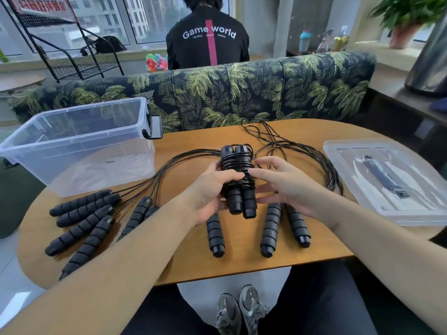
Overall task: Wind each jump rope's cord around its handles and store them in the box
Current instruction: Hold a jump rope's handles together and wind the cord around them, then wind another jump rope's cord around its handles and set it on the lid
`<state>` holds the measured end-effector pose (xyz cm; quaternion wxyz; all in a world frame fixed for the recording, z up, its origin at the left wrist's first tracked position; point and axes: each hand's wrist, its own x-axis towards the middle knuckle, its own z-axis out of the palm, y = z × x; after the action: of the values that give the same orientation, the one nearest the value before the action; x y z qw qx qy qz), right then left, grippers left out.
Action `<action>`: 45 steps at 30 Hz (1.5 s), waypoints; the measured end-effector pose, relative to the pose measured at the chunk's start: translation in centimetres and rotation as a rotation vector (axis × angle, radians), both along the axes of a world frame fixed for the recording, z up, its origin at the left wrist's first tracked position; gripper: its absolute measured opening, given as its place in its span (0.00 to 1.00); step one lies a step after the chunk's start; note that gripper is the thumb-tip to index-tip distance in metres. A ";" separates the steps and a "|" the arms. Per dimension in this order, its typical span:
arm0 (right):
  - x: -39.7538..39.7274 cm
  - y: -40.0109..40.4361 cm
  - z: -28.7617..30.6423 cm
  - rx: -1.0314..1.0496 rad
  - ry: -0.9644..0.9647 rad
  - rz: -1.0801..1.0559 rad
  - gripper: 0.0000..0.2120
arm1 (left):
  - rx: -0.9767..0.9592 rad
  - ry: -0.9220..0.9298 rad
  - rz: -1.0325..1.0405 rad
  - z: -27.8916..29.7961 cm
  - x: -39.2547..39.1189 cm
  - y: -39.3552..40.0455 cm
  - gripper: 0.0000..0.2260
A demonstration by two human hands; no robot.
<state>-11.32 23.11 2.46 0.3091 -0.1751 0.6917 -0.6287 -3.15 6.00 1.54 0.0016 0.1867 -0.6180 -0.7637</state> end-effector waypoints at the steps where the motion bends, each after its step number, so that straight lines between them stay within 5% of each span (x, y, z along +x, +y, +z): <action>1: -0.1 0.5 0.0 0.015 0.013 -0.005 0.24 | -0.001 -0.004 0.018 0.0 -0.4 0.5 0.25; 7: -1.0 4.2 0.6 0.088 0.107 0.004 0.23 | -0.024 0.001 0.069 0.0 -3.7 4.4 0.22; 13: -3.3 8.9 0.3 0.175 0.165 -0.113 0.31 | 0.059 -0.014 -0.004 0.2 -7.5 9.8 0.17; 25: -9.6 20.5 -1.6 0.394 0.181 -0.384 0.19 | -0.079 -0.109 -0.187 -1.4 -16.9 21.1 0.12; 38: -12.7 24.3 -4.1 0.690 0.216 -0.392 0.24 | -0.195 -0.108 -0.282 -3.9 -18.9 23.7 0.26; 45: -10.6 21.1 -3.3 0.662 0.676 -0.517 0.16 | -0.304 -0.056 -0.272 -1.2 -13.8 17.0 0.10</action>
<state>-21.89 44.21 -0.88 -0.0568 -0.0850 0.9345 -0.3410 -16.99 23.03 0.30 -0.0905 0.1206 -0.7454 -0.6494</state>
